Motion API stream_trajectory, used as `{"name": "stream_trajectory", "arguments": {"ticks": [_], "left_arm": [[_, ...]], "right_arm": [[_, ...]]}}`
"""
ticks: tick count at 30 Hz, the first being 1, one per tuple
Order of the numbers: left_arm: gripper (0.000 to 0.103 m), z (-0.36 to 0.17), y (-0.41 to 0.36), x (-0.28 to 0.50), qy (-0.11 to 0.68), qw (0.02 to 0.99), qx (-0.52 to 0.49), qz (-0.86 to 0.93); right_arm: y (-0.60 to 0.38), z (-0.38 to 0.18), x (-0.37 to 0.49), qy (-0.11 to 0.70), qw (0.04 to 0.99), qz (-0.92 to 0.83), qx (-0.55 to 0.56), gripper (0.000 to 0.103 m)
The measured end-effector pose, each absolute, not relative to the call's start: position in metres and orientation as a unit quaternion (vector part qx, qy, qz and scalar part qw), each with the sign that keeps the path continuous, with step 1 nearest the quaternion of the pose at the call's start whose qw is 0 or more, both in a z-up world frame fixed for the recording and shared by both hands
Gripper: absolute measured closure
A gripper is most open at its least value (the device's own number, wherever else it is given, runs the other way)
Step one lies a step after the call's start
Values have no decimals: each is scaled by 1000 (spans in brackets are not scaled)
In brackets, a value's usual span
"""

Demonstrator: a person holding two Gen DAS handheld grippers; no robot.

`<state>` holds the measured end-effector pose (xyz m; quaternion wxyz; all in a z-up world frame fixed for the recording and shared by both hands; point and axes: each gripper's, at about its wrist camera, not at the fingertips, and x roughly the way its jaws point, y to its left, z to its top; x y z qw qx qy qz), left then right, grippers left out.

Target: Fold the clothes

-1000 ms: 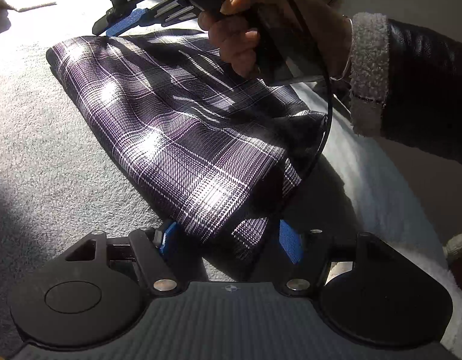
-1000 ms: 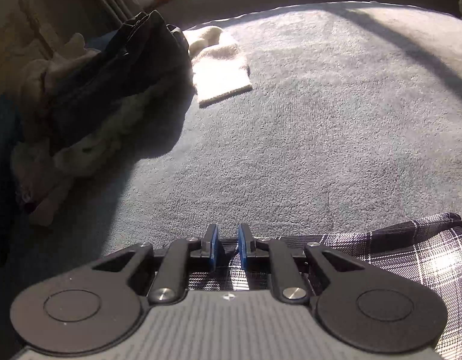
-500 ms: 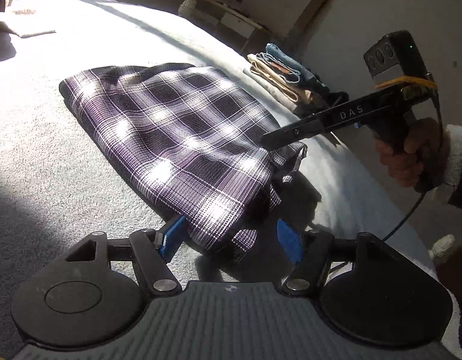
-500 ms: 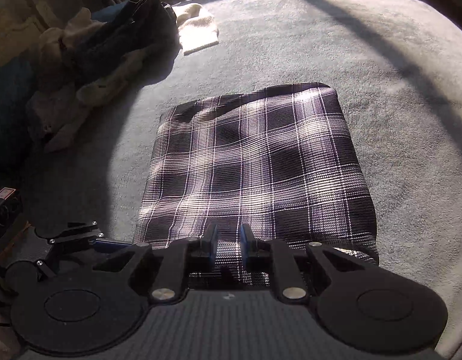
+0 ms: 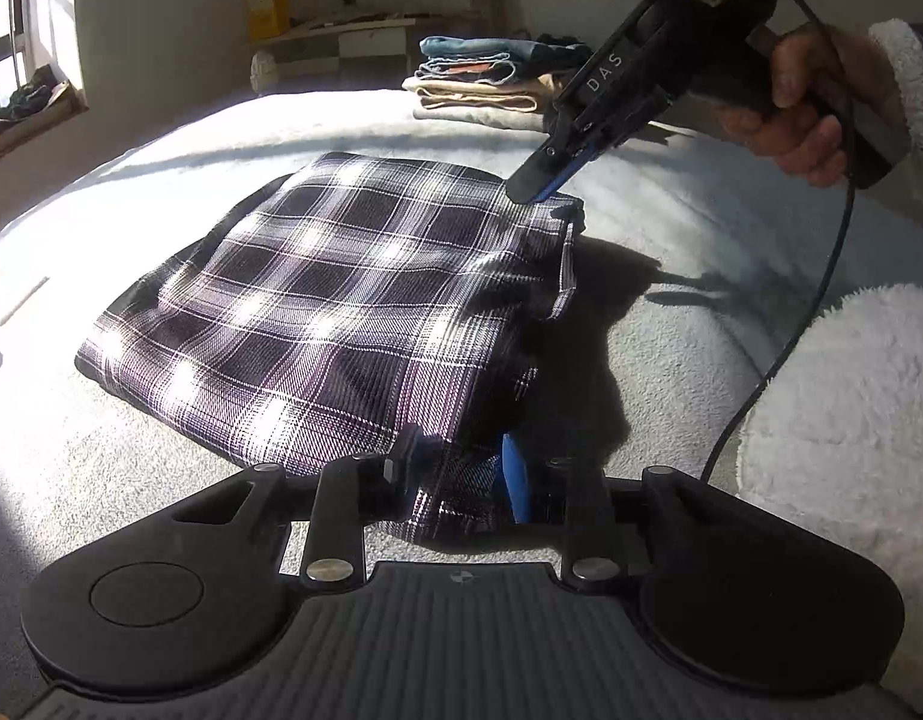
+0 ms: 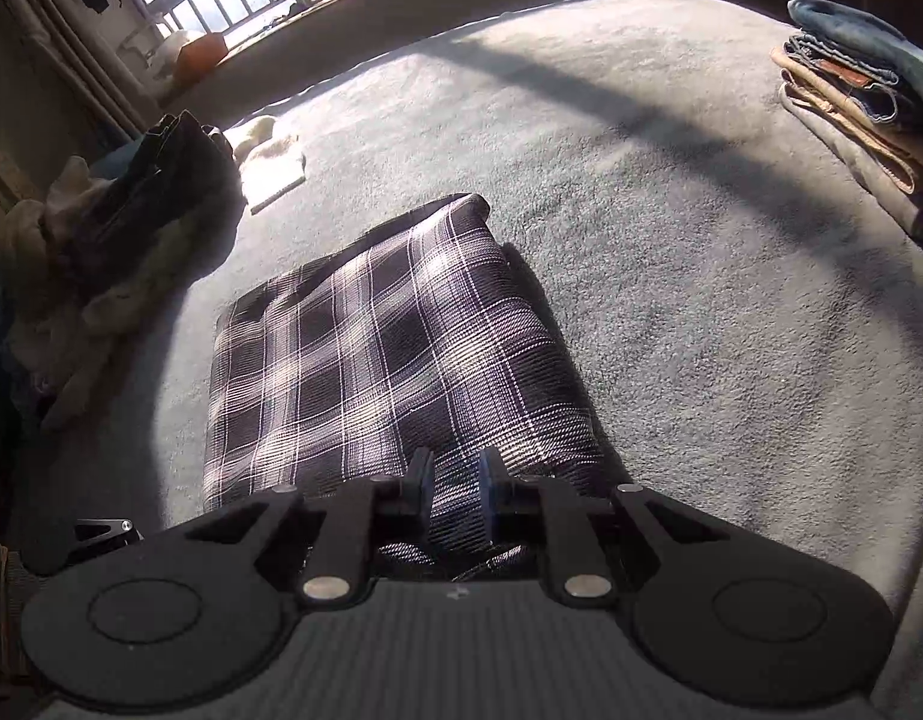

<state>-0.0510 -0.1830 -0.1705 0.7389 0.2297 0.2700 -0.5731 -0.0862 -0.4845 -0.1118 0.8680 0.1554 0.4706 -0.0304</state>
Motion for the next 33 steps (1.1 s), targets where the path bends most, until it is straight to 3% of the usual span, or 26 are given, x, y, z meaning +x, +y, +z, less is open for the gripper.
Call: {"name": "stream_trajectory", "arguments": {"ticks": [4,10,15,23,26,30,33], "left_arm": [[75,-177,-179,-53,271,725,251,-581],[66,-158,-159,-41,281,704,221,-614],[63,-134,-146,-25,265,700,158,-644],[62,-174,-184,-17,312,725,138,-599],[54,-180,-182,-24,311,732,120,-595],[53,-181,-179,-24,317,730,99,-597],[53,-181,-175,-20,322,727,81,-601]], "right_arm": [[-484,-150,-88,504,850,-57,140,88],[-489,-112,-95,491,857,-57,144,86],[-497,-81,-80,434,888,-48,146,86],[-496,-99,15,401,901,-19,166,86],[-501,-111,44,406,899,-30,160,87],[-532,-128,56,419,882,-133,168,85],[-529,-111,47,374,907,-114,156,85]]}}
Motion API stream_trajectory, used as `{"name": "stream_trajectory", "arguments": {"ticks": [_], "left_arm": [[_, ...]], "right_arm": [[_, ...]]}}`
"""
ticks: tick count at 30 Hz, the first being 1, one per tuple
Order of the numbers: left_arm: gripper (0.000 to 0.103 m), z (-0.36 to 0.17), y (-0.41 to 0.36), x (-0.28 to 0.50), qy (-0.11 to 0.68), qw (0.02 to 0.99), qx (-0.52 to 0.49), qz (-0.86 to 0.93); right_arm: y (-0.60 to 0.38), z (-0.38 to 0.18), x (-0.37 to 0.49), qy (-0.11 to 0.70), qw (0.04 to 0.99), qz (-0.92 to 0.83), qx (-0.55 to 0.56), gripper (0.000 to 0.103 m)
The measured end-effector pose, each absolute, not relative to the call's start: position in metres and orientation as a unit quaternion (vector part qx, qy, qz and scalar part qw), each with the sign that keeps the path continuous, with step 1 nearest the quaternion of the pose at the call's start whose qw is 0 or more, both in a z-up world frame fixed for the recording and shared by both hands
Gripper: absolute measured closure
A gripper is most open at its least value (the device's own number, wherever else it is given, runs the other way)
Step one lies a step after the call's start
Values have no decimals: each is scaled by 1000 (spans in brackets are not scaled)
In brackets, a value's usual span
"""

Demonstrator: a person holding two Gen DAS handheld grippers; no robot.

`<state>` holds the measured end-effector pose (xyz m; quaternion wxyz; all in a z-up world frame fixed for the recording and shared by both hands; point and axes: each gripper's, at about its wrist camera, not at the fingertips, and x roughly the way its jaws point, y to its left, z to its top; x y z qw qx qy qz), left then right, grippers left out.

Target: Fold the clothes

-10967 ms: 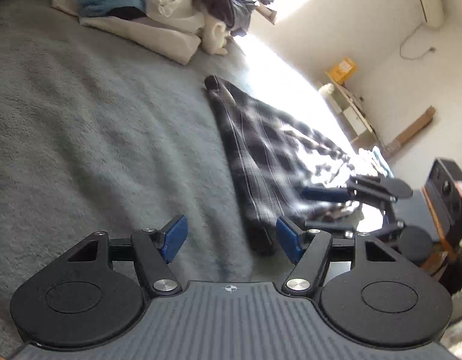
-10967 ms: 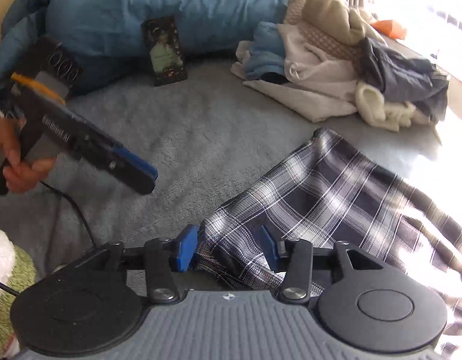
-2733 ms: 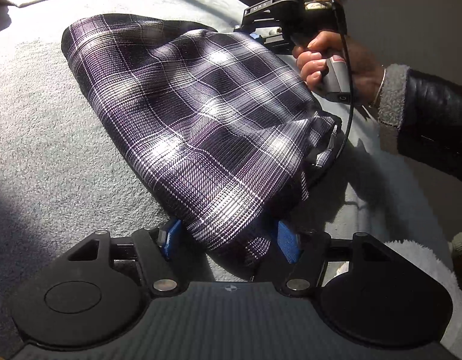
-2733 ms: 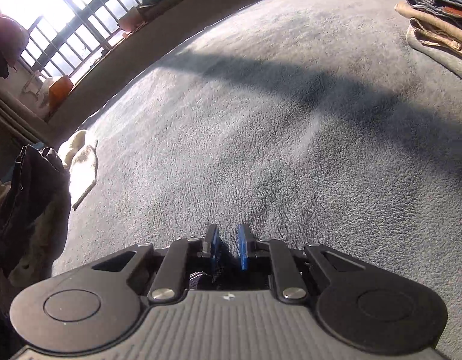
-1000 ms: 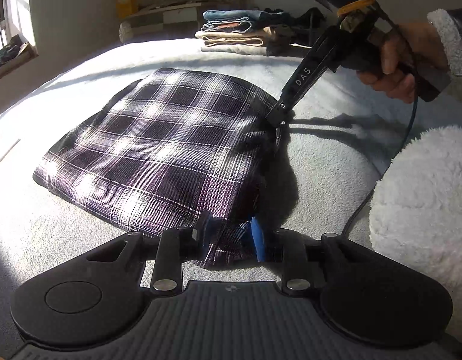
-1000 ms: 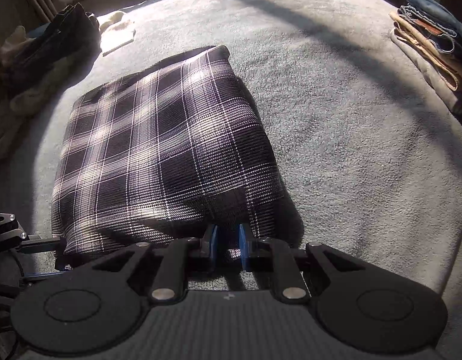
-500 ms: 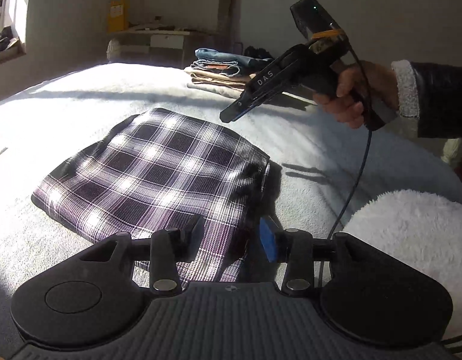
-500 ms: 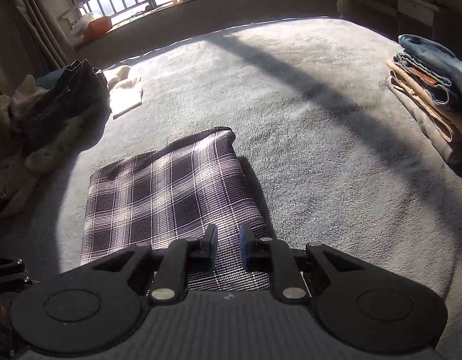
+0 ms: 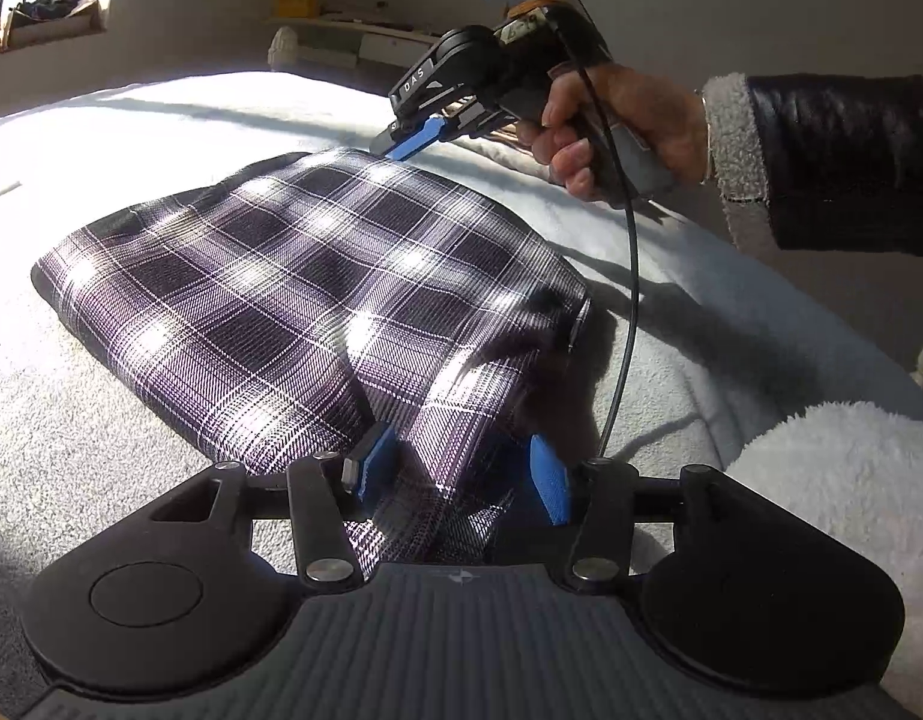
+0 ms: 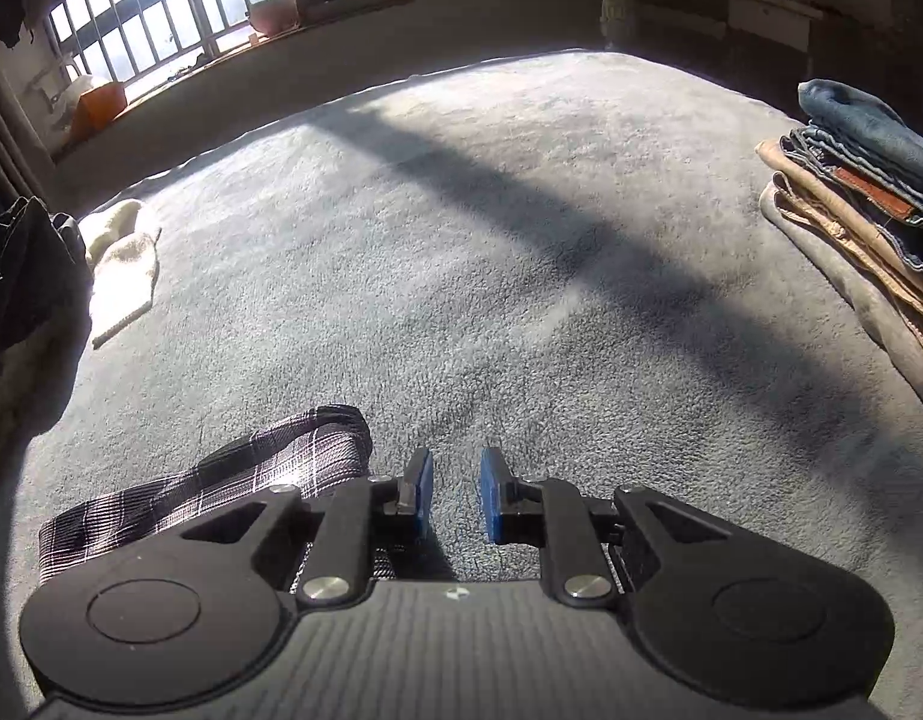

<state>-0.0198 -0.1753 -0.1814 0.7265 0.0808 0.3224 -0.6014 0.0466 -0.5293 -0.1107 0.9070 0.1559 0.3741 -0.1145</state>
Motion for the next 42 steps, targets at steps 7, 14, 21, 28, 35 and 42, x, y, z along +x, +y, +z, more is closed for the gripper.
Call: {"name": "stream_trajectory", "arguments": {"ticks": [7,14,21,28,35,42], "left_arm": [[46,-185,-174,-20,320,725,63,-607],[46,-186,-169,-16,331,721,38,-608],[46,-173,-158,-3,354,714,-16,-604],[45,-153,-151,12,368,727,-58,-577],[45,-162,-159,34,433,761,-43,-481],[45,-174,-149,57,506,766,-33,-394]], "right_arm": [[-479,-123,89,428,892,15,141,84],[-512,-138,114,391,877,-82,268,84],[-575,-111,20,350,864,-57,358,43],[-598,-122,-40,370,840,-72,391,34],[-590,-149,-40,396,817,-46,417,30],[-576,-154,-35,405,816,-57,409,27]]}}
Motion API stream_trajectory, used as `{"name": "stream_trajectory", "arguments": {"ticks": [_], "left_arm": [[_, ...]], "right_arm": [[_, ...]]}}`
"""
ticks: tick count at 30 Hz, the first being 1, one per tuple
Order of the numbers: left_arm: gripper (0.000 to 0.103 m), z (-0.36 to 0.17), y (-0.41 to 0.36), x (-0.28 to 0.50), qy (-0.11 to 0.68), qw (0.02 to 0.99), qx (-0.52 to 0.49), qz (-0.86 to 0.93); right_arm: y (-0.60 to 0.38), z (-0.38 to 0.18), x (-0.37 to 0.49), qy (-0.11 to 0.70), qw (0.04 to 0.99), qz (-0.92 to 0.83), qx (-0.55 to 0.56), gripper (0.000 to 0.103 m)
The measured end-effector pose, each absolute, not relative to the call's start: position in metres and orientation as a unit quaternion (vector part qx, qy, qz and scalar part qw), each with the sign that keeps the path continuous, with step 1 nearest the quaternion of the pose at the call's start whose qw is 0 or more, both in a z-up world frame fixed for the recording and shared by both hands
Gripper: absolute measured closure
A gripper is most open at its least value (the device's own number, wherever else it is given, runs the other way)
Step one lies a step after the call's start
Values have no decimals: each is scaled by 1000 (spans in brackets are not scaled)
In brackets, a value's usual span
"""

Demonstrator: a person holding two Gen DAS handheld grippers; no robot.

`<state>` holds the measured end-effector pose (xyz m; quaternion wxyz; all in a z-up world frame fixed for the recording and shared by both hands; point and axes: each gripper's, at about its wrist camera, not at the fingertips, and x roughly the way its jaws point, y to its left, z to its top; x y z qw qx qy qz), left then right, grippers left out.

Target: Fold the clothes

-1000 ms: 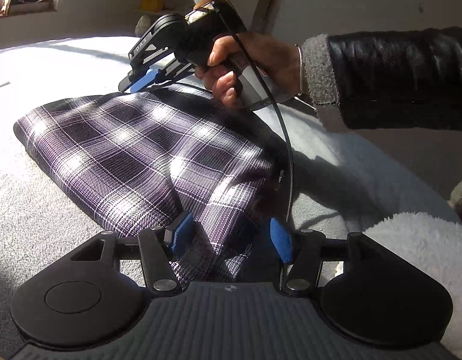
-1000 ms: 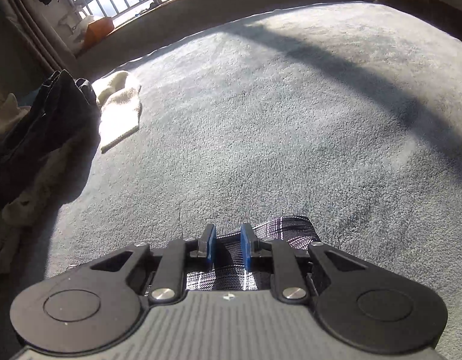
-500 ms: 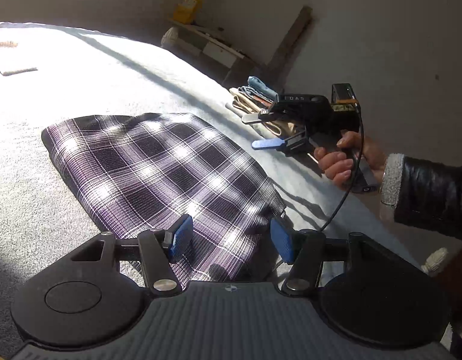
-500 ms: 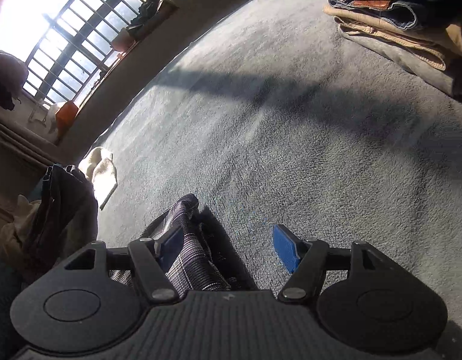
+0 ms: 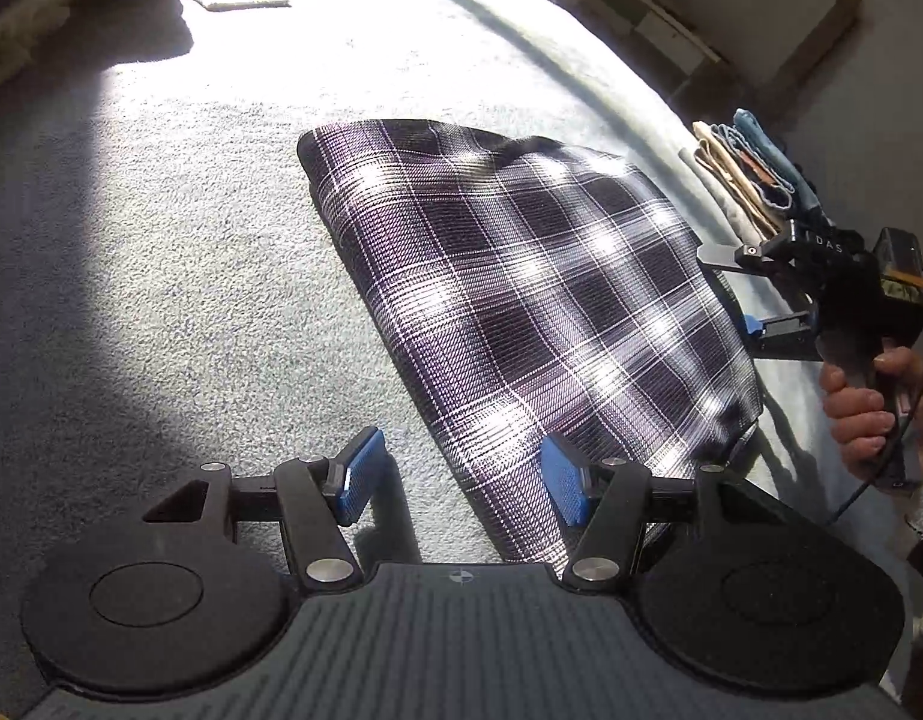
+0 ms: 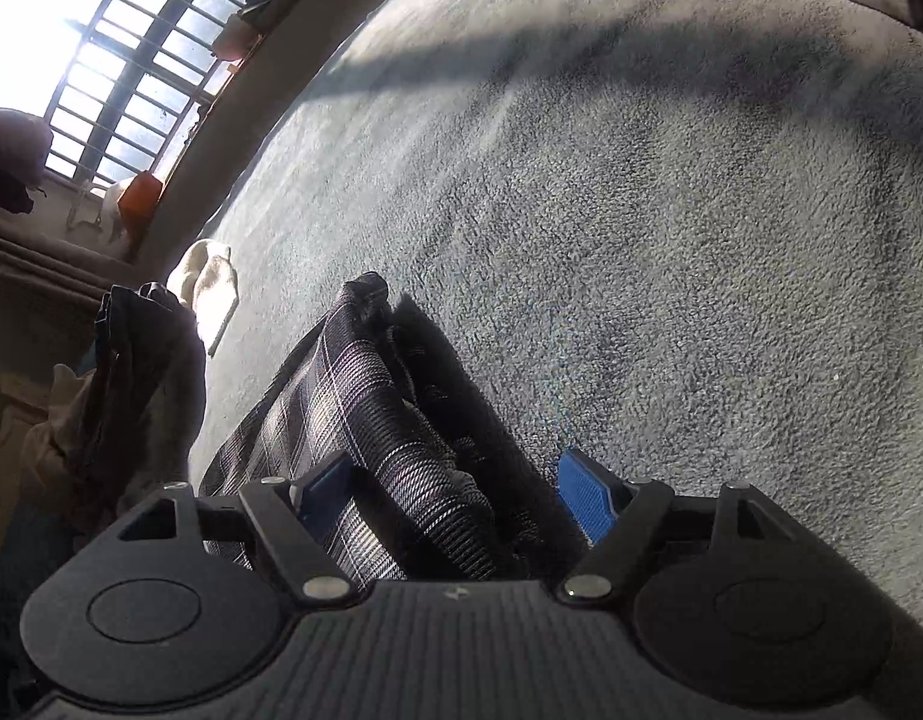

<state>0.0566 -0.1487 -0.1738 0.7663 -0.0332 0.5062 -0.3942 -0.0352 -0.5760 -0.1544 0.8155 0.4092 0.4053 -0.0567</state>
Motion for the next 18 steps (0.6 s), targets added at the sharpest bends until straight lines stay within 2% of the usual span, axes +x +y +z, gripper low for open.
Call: {"name": "stream_trajectory", "arguments": {"ticks": [5,11,14,18], "left_arm": [[44,-176,-146,48,501,765,-29,-403],[41,-179,-146,35,493,755,-27,-432],[41,-180,-141,38,497,744,-55,-443],[41,-186,-133,57,511,734,-106,-435]], "right_arm": [[-539,-94,-42,331,895,-44,294,28],[-435,-79,8,372,912,79,152,35],[-407,-83,29,387,908,95,129,36],[-449,-88,31,380,902,47,197,32]]}}
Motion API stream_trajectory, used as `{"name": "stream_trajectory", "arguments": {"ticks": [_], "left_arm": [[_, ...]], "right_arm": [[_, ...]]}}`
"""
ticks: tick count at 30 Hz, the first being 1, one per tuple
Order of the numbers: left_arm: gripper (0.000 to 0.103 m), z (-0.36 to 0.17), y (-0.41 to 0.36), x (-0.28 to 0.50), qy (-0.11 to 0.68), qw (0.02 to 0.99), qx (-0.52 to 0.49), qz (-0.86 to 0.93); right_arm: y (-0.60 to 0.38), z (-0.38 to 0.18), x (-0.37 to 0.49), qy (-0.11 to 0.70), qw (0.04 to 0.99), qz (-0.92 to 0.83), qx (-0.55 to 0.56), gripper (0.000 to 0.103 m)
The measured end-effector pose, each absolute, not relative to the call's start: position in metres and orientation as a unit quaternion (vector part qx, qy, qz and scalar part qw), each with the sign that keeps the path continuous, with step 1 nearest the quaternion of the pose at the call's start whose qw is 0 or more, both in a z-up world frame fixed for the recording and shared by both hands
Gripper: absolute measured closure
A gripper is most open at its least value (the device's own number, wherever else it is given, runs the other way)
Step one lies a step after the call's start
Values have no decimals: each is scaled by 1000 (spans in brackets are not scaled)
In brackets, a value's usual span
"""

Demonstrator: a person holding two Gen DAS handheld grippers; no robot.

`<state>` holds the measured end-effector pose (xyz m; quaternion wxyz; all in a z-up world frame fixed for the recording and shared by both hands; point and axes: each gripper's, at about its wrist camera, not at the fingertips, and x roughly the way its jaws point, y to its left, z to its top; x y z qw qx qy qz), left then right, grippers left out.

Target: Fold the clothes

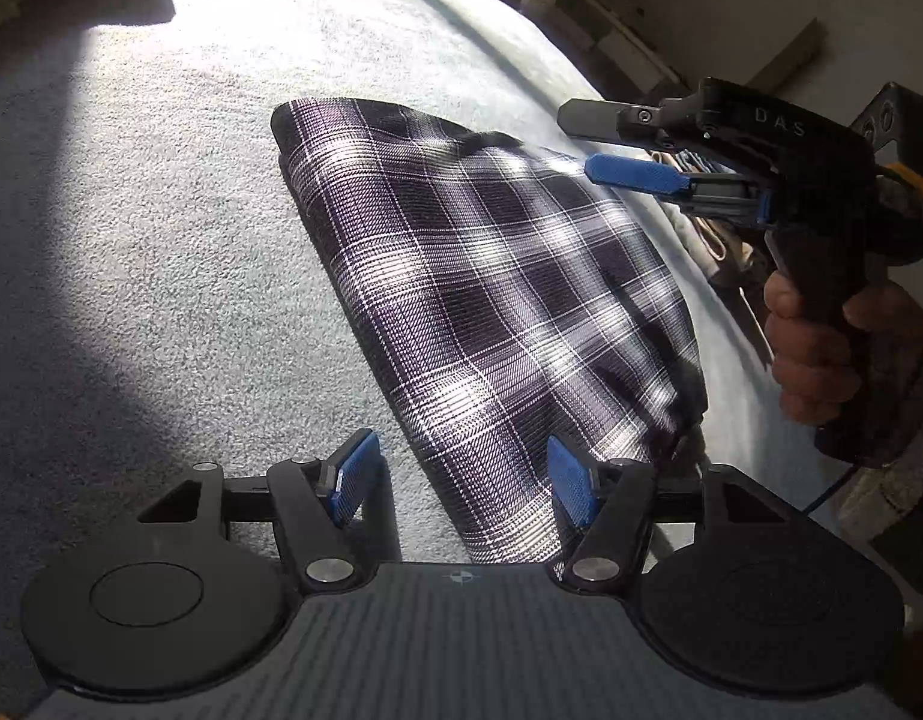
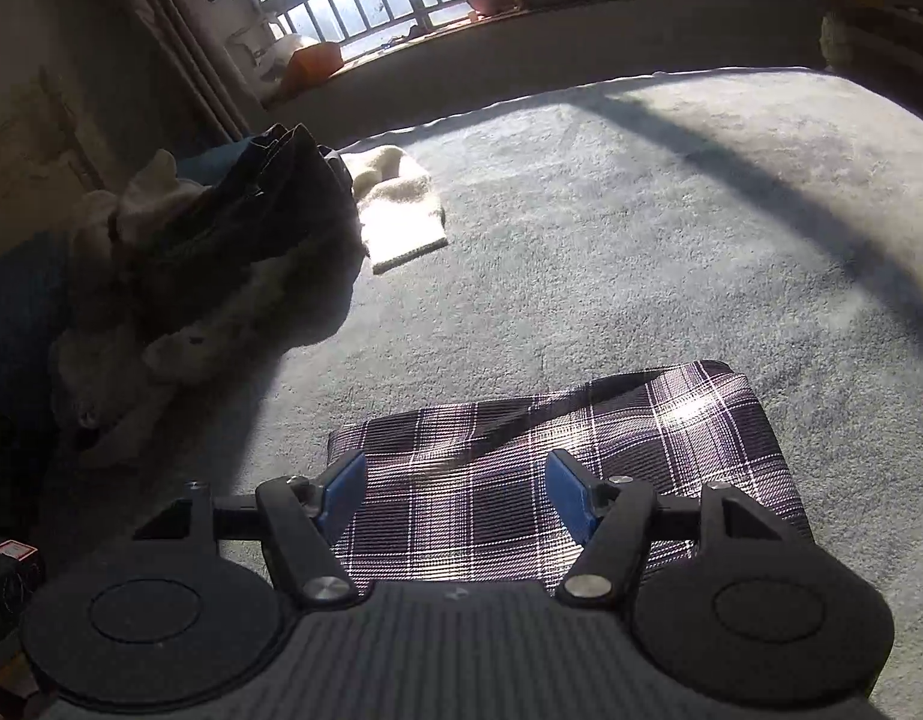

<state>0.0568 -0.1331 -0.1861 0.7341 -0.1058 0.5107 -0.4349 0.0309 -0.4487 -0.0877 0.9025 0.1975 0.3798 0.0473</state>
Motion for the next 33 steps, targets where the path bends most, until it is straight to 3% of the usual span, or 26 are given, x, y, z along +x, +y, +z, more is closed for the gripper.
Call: {"name": "stream_trajectory", "arguments": {"ticks": [2,6,11,13,16,23,33], "left_arm": [[41,-189,-138,69,523,724,-122,-434],[40,-190,-153,85,537,713,-142,-428],[40,-201,-154,102,552,690,-191,-427],[40,-205,-153,106,552,684,-208,-430],[40,-208,-159,112,547,681,-215,-436],[38,-212,-178,119,540,678,-229,-443],[39,-217,-175,124,536,663,-234,-467]], "right_arm": [[-491,-94,24,372,891,14,258,25],[-577,-138,4,375,820,-15,433,21],[-612,-186,-16,401,776,2,487,20],[-617,-194,-17,385,769,30,509,12],[-619,-200,-4,380,764,74,516,3],[-595,-194,43,422,772,126,458,1],[-582,-199,14,440,758,192,442,4]]}}
